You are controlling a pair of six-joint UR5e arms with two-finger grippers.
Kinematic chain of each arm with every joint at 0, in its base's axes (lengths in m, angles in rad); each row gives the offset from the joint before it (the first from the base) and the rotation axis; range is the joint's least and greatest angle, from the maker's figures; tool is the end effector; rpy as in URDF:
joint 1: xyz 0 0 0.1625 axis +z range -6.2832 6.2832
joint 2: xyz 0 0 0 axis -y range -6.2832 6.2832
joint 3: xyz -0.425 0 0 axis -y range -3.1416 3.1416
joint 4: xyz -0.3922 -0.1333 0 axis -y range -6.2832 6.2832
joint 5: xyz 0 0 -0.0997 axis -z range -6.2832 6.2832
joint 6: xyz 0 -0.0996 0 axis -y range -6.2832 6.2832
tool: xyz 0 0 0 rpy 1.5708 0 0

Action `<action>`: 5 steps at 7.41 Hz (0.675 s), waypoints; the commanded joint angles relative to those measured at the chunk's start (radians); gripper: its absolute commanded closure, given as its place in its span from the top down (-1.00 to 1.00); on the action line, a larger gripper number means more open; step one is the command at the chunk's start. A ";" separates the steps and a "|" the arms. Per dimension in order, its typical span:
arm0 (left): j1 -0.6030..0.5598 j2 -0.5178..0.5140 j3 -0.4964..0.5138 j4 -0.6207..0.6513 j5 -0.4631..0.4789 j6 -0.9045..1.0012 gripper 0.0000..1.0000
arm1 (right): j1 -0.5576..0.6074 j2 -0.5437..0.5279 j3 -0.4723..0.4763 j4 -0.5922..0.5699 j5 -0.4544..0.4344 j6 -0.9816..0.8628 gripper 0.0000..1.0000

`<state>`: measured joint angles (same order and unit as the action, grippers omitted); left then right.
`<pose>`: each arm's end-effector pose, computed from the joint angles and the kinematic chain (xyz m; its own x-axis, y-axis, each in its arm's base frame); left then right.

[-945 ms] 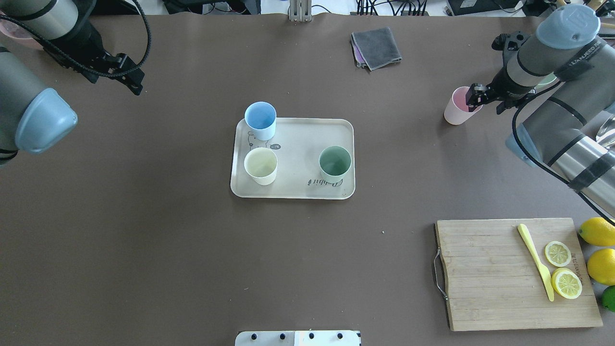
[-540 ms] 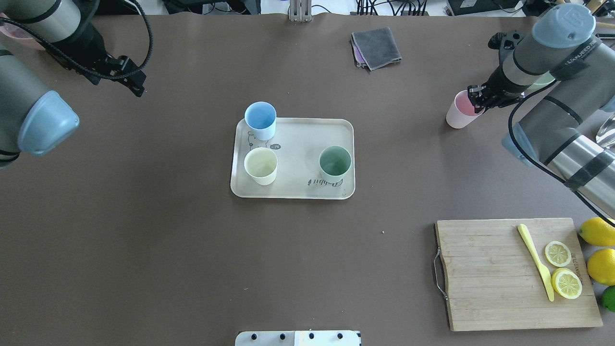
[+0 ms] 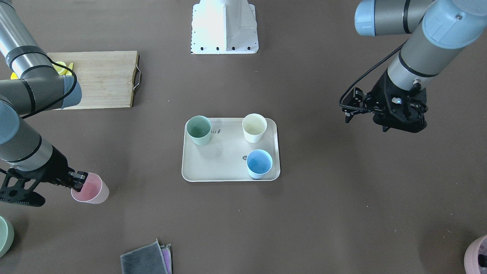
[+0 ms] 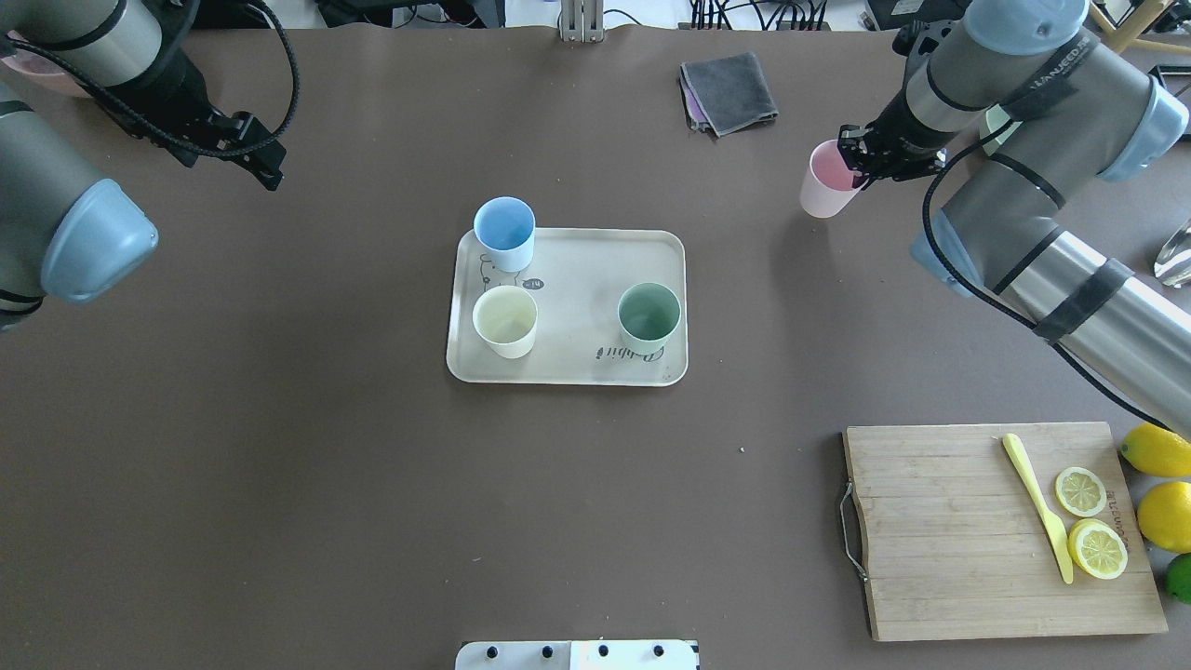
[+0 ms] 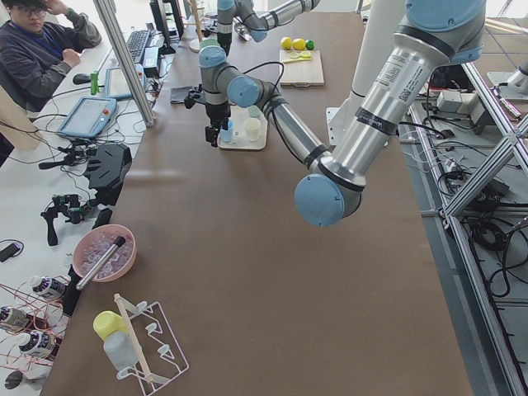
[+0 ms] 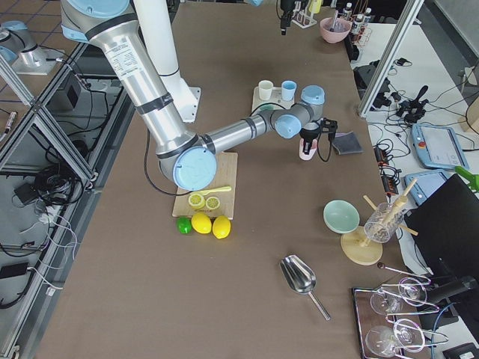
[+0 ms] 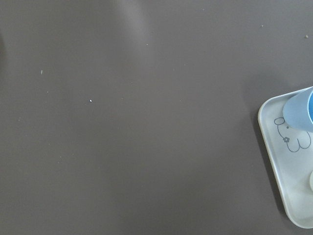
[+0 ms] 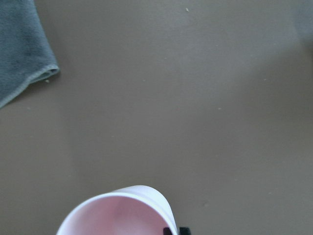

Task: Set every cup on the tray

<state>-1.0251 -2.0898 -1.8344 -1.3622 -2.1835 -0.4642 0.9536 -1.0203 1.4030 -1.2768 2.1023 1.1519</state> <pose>0.2552 -0.5667 0.2693 0.6755 0.2970 -0.6749 -0.1492 0.9514 0.2693 -0.3478 -0.6332 0.3828 0.6234 0.2726 0.7328 -0.2909 0.9508 -0.1063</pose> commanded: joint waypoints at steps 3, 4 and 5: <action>0.008 -0.001 0.010 -0.015 0.001 -0.007 0.97 | -0.215 0.257 0.004 -0.216 -0.128 0.389 -1.00; 0.022 -0.001 0.010 -0.034 0.001 -0.049 0.97 | -0.251 0.276 0.005 -0.228 -0.149 0.429 -1.00; 0.034 0.001 0.021 -0.069 0.001 -0.079 0.97 | -0.269 0.278 0.005 -0.227 -0.169 0.439 -1.00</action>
<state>-1.0057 -2.0906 -1.8221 -1.3964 -2.1829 -0.5047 0.7196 -0.7648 1.4075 -1.4821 1.9599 1.5579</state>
